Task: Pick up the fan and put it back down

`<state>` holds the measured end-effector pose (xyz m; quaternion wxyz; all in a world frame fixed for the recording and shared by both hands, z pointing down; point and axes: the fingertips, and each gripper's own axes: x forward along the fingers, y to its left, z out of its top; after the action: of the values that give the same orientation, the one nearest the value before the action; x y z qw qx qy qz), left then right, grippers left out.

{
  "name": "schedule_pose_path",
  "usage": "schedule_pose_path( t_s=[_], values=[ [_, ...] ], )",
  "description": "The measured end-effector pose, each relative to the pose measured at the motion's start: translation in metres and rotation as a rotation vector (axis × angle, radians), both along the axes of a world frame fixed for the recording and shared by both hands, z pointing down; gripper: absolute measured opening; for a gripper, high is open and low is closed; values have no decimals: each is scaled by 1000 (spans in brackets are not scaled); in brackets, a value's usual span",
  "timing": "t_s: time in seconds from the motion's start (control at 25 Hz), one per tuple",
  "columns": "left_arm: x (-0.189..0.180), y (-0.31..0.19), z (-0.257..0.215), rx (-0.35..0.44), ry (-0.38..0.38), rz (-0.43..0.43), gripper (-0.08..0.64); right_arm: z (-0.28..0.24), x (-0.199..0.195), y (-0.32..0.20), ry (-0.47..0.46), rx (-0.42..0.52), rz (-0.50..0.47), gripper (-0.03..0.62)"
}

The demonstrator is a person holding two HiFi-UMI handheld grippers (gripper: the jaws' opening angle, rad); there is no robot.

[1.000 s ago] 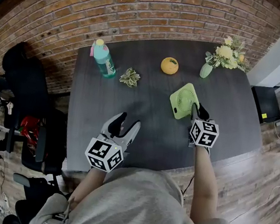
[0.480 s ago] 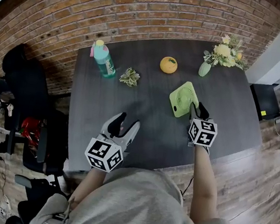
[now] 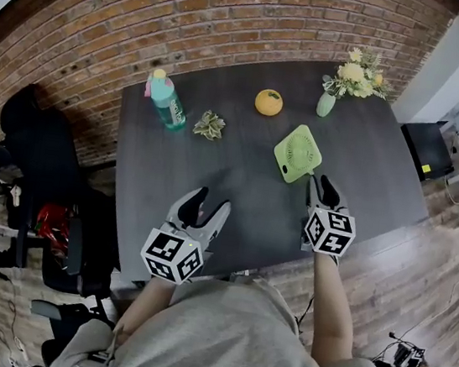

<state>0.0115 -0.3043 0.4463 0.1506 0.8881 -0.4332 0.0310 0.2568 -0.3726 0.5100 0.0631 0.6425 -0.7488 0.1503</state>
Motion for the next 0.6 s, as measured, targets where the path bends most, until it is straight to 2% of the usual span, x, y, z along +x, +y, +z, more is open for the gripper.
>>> schedule_pose_path(
  t_s=[0.6],
  values=[
    [-17,72,-2,18,2,106,229,-48,-82,133,-29,86,-29,13]
  ],
)
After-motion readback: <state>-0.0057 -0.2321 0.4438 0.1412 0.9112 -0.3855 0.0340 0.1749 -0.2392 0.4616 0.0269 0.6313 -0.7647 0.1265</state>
